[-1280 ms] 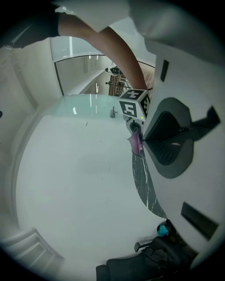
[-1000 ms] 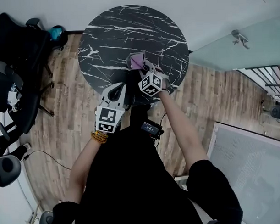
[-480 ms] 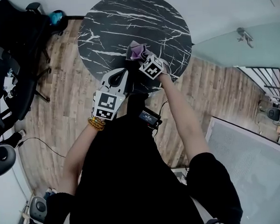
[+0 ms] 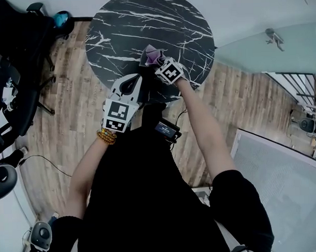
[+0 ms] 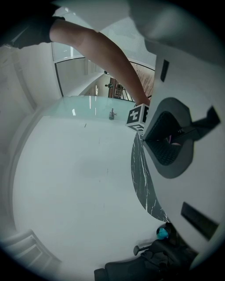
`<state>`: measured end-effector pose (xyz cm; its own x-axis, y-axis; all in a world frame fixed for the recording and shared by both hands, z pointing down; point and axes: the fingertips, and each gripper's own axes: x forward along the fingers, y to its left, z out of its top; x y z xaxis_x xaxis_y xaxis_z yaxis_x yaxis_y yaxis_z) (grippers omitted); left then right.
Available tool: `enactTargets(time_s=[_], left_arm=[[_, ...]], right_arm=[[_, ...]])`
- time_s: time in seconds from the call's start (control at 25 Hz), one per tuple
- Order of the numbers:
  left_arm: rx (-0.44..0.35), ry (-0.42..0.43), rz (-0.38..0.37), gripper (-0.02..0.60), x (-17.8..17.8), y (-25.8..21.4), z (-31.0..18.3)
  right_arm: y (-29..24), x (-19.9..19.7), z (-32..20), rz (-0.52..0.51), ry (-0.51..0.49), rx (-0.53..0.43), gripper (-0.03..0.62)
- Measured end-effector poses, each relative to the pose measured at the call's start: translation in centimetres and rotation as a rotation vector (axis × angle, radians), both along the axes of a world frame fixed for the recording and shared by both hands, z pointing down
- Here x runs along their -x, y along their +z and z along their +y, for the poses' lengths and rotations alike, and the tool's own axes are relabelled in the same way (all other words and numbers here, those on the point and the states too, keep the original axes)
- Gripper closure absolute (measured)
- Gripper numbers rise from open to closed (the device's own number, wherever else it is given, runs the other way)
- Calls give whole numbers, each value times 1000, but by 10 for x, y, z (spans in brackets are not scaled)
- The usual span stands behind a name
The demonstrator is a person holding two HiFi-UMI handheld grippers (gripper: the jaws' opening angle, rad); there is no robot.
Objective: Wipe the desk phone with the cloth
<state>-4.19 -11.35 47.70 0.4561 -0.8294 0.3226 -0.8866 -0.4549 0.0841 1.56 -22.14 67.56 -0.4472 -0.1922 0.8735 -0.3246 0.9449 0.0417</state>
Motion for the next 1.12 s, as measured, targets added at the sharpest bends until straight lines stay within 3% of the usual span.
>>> enactTargets(time_s=[1.12], left_arm=[[1, 40, -14, 569, -4, 2, -2]], right_arm=[[15, 4, 35, 19, 28, 48, 539]])
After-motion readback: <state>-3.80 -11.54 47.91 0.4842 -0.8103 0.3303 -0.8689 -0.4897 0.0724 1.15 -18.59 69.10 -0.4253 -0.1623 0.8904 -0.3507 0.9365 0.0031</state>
